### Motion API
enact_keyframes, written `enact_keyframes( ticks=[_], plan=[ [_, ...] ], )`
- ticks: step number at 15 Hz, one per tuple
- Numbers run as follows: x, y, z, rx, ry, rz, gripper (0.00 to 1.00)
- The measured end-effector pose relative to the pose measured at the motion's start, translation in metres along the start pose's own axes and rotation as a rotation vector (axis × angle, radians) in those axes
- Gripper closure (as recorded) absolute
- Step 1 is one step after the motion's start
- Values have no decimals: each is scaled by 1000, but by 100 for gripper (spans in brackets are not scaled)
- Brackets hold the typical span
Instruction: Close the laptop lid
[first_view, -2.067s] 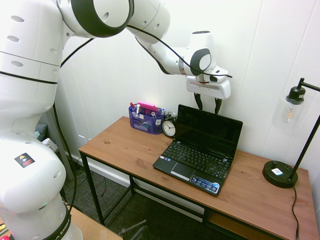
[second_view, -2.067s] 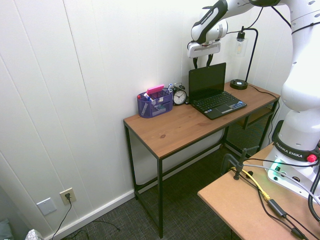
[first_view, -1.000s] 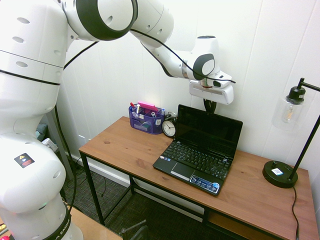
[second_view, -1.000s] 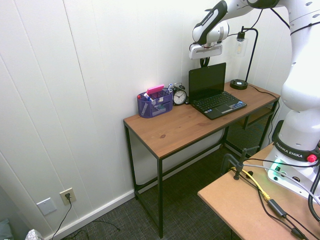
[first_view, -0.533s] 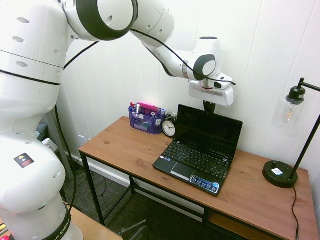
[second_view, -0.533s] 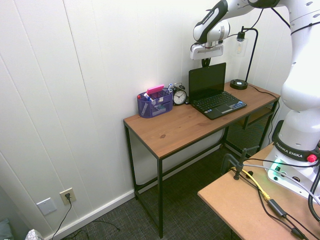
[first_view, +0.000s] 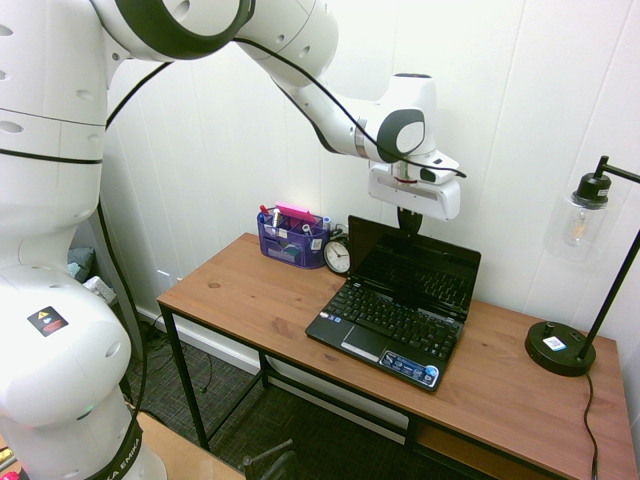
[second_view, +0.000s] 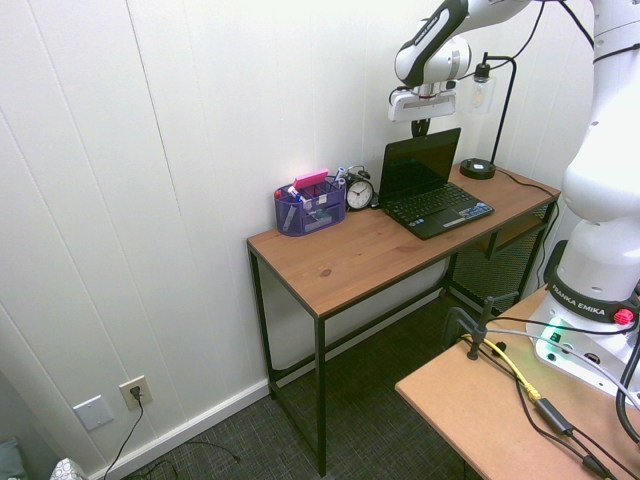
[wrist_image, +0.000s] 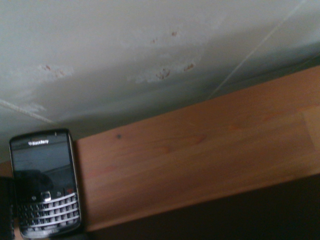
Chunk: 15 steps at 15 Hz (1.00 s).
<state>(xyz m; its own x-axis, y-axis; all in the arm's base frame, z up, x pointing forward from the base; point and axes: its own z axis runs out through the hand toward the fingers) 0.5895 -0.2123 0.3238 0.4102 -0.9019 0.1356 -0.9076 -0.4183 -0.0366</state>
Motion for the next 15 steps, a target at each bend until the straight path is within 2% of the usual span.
enact_keyframes(
  ticks=[8,15],
  plan=[
    [-43,49,61,-73,-94,28,100],
    [-70,65,119,-117,-154,46,100]
  ],
)
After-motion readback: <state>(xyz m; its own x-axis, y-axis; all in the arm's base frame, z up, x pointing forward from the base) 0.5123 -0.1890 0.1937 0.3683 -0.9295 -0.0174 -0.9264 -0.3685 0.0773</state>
